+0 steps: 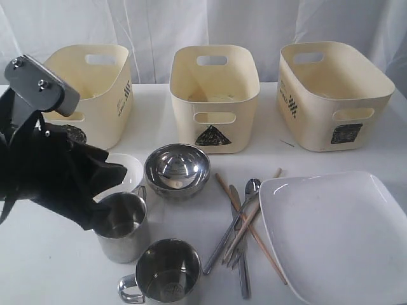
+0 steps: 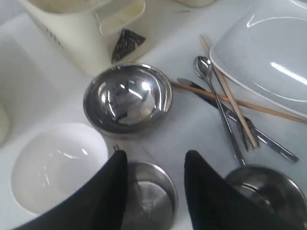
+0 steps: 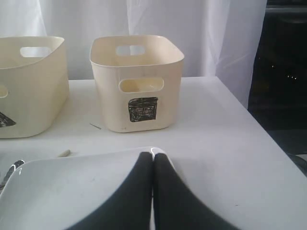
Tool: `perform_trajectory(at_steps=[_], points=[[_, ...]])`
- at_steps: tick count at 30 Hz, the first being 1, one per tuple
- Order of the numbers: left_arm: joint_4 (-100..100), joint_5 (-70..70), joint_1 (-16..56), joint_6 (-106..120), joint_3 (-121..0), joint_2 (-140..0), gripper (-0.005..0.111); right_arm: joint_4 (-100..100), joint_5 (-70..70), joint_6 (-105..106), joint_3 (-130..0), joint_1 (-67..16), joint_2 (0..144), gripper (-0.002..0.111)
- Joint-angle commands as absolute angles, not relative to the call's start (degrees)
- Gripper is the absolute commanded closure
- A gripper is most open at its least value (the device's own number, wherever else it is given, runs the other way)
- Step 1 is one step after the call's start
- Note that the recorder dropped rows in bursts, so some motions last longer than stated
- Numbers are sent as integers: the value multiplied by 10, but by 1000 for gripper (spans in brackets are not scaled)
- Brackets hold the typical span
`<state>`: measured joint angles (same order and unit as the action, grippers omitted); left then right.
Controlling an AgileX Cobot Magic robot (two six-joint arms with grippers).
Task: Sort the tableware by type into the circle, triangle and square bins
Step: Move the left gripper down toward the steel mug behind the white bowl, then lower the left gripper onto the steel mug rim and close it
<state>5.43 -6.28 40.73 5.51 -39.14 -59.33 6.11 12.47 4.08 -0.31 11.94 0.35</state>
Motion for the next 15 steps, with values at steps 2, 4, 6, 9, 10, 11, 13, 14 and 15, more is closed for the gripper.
perform_trajectory(at_steps=[2,4,6,9,10,11,13,14,15], points=[[74,-178,382,-27,-425,-587,62,62,124,43,0,120,0,108],[74,-195,367,-30,-434,-587,62,62,124,43,0,120,0,108],[78,-201,351,-31,-434,-590,62,62,124,43,0,120,0,108],[91,-212,333,-32,-434,-601,62,62,124,43,0,120,0,108],[91,-213,332,-32,-434,-603,62,62,124,43,0,120,0,108],[91,-215,332,-32,-434,-610,62,62,124,43,0,120,0,108],[91,-215,332,-32,-434,-622,62,62,124,43,0,120,0,108],[93,-215,332,-32,-434,-628,62,62,124,43,0,120,0,108],[93,-213,332,-32,-434,-636,62,62,124,43,0,120,0,108]])
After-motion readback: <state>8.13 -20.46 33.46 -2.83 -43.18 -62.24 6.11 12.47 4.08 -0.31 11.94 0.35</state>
